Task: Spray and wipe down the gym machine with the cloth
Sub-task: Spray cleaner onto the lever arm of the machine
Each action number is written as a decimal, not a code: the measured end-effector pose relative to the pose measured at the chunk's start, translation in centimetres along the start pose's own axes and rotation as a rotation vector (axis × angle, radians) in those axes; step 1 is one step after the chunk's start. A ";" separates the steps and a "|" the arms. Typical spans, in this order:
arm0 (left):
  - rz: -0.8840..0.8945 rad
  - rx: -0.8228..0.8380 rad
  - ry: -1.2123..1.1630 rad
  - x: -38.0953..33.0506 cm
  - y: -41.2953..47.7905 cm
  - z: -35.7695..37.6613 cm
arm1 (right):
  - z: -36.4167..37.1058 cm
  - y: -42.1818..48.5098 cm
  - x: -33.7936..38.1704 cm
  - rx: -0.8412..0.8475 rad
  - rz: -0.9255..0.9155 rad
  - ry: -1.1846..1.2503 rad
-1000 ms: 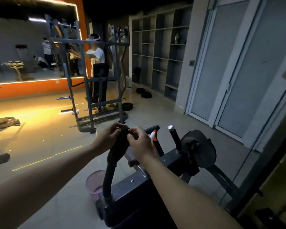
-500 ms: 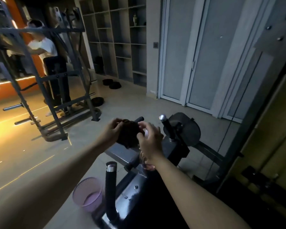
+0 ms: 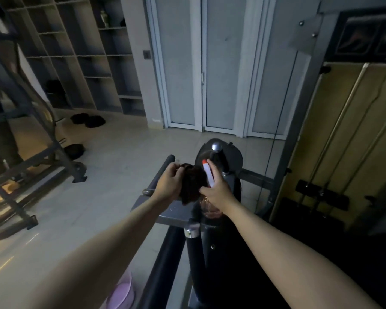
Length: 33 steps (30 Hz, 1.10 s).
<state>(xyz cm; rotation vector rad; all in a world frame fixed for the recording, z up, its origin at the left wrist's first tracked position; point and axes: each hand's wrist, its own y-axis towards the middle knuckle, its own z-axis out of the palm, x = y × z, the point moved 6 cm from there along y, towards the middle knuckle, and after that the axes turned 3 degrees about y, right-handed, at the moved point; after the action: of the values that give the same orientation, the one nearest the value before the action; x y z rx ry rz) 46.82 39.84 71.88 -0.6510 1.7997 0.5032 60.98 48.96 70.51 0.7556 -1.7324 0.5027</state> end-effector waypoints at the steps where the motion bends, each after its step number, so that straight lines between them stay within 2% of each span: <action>1: 0.000 0.016 0.001 -0.3 -0.1 0.0 | 0.1 0.2 0.0 0.018 -0.010 -0.016; 9: 0.036 0.030 0.028 0.7 3.8 1.0 | 0.3 2.4 -2.3 0.099 -0.006 -0.057; 12: 0.060 0.074 0.067 0.6 6.2 2.3 | 0.1 3.7 -2.8 0.022 0.005 -0.046; 15: 0.085 0.063 0.045 -0.1 8.6 3.5 | -1.3 4.9 -3.1 -0.127 0.089 0.107; 18: 0.152 0.081 0.124 -1.3 10.4 4.9 | -3.5 5.4 -3.4 -0.255 0.167 0.218; 21: 0.202 0.223 0.160 -1.9 12.1 6.9 | -6.0 5.1 -3.5 -0.278 0.252 0.165; 24: 0.286 0.341 0.290 -2.1 13.7 8.5 | -7.2 4.8 -3.3 -0.218 0.348 0.095; 28: 0.484 0.358 0.501 -2.0 14.9 8.4 | -7.4 4.9 -3.3 -0.219 0.447 0.041; 33: 0.583 0.408 0.668 -1.2 15.2 8.3 | -6.4 5.6 -3.6 -0.266 0.471 0.026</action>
<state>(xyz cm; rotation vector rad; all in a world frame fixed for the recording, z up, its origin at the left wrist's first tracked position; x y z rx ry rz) 43.17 56.78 70.83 0.0254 2.6501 0.2863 62.03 58.01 69.12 0.1474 -1.9093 0.5773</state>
